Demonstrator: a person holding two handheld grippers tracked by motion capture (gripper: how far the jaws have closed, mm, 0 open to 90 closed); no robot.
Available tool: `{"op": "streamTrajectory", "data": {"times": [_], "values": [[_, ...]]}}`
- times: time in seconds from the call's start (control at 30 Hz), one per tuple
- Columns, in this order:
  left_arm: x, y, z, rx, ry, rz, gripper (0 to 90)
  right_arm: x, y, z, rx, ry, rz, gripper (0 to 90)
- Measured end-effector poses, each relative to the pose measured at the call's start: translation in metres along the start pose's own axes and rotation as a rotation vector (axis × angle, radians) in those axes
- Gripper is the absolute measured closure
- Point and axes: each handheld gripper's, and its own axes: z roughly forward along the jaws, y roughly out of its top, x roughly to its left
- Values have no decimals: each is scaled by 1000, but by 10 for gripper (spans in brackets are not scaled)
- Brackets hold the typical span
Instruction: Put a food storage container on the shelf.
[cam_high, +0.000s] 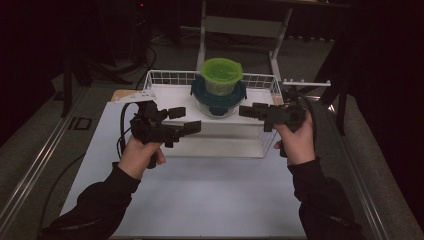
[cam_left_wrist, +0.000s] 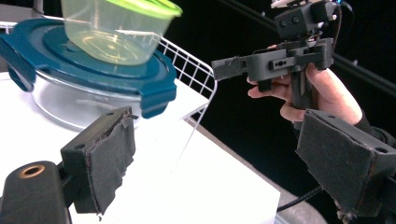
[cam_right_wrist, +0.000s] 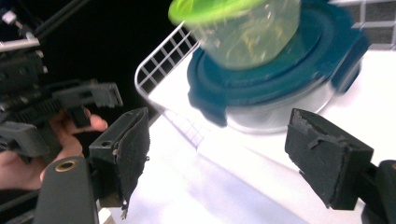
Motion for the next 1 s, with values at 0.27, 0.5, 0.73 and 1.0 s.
{"op": "streamTrajectory", "data": {"times": [0.27, 0.5, 0.73, 1.0], "values": [[-7, -24, -1, 23, -5, 26, 110, -1, -39, 11, 25, -10, -73, 219], [-15, -44, -1, 32, 3, 83, 110, -5, -72, 15, 10, -22, -100, 210], [-23, -66, 0, 52, -11, 104, 111, -8, -102, 14, -7, -4, -106, 200], [-29, -100, 3, 104, -15, 124, 111, -11, -134, 13, 6, 4, -131, 195]]}}
